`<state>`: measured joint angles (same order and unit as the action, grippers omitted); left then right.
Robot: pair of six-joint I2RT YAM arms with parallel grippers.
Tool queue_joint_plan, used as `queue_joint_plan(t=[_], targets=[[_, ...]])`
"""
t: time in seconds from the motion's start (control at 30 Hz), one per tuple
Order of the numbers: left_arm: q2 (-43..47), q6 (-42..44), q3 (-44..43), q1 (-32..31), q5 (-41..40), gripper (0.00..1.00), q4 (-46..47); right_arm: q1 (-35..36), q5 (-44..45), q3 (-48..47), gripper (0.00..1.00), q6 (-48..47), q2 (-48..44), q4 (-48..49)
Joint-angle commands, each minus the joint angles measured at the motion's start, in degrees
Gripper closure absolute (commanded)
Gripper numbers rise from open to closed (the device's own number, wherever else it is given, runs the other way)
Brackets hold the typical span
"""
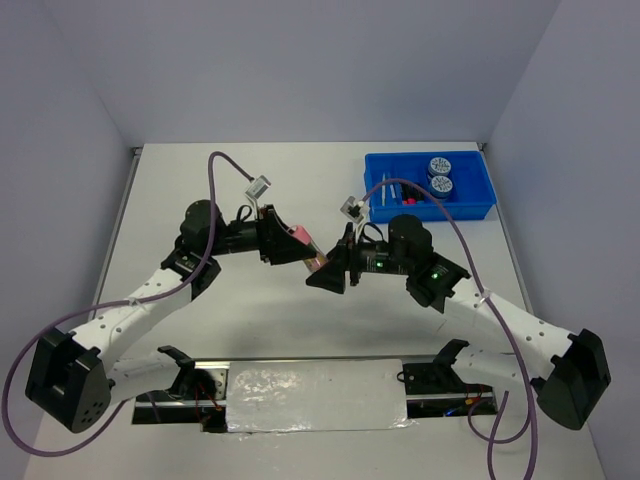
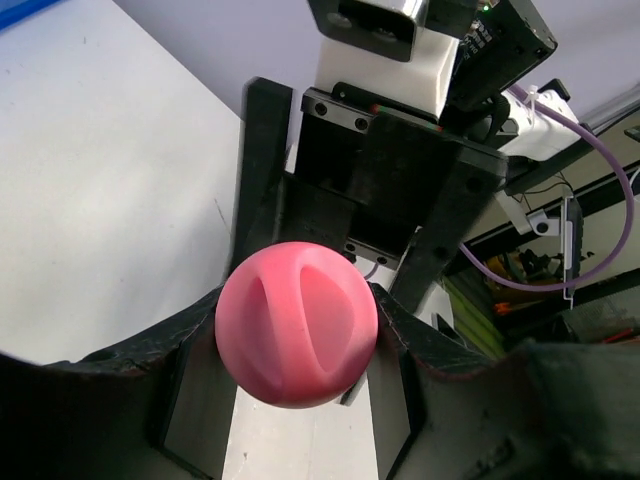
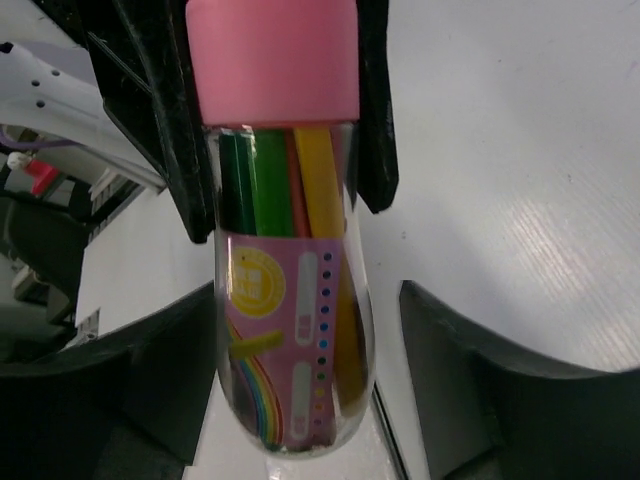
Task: Sort the stationery into containers
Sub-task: Place the stationery in the storage box.
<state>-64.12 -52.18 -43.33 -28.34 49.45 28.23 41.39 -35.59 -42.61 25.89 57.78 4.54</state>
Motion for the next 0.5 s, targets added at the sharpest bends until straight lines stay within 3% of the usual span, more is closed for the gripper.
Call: queue_joint_plan(t=[0.0, 0.03, 0.07, 0.1, 0.13, 0.17, 0.2, 0.23, 0.27, 0.37, 0.47], targets=[[-0.4, -0.6, -0.3, -0.7, 1.5, 1.00, 5.6, 0.6, -2.1, -3.1, 0.37, 1.4, 1.0, 6.3], [-0.5, -0.4, -0.4, -0.6, 1.4, 0.99, 5.4, 0.6, -2.0, -3.2, 0.41, 1.5, 1.1, 6.9], [-0.5, 0.2, -0.6, -0.7, 1.0, 0.95, 4.6, 0.6, -1.9, -3.3, 0.53, 1.4, 1.2, 7.1], [-0.4, 1.0, -0.8, -0.6, 0.5, 0.91, 3.3, 0.5, -1.8, -3.3, 0.67, 1.2, 1.3, 7.2], [-0.4, 2.1, -1.9, -0.6, -0.3, 0.83, 1.3, 0.6, -1.5, -3.4, 0.91, 1.0, 1.3, 6.7], [-0.3, 3.7, -2.9, -0.7, -1.7, 0.71, -1.8, 0.6, -0.5, -3.6, 1.00, 0.3, 1.2, 5.8], [0.0, 7.7, -4.2, -0.6, -7.7, 0.36, -11.3, 0.5, 2.3, -3.6, 1.00, -0.4, 1.1, 5.1], [0.2, 9.5, -7.9, -0.6, -12.2, 0.14, -17.1, 0.5, 3.8, -3.9, 1.00, -1.2, 1.0, 2.3], [0.2, 11.0, -9.9, -0.6, -17.4, 0.01, -22.5, 0.5, 6.0, -4.8, 1.00, -3.3, 1.2, 0.1], [-1.4, 11.8, -22.0, -0.6, -52.0, 0.01, -50.7, -2.1, 17.9, -6.0, 1.00, -7.3, 2.9, -9.7], [-3.3, 8.7, -34.0, -0.1, -74.0, 0.01, -64.0, -9.3, 23.9, -8.4, 1.00, -10.8, 5.5, -17.7]])
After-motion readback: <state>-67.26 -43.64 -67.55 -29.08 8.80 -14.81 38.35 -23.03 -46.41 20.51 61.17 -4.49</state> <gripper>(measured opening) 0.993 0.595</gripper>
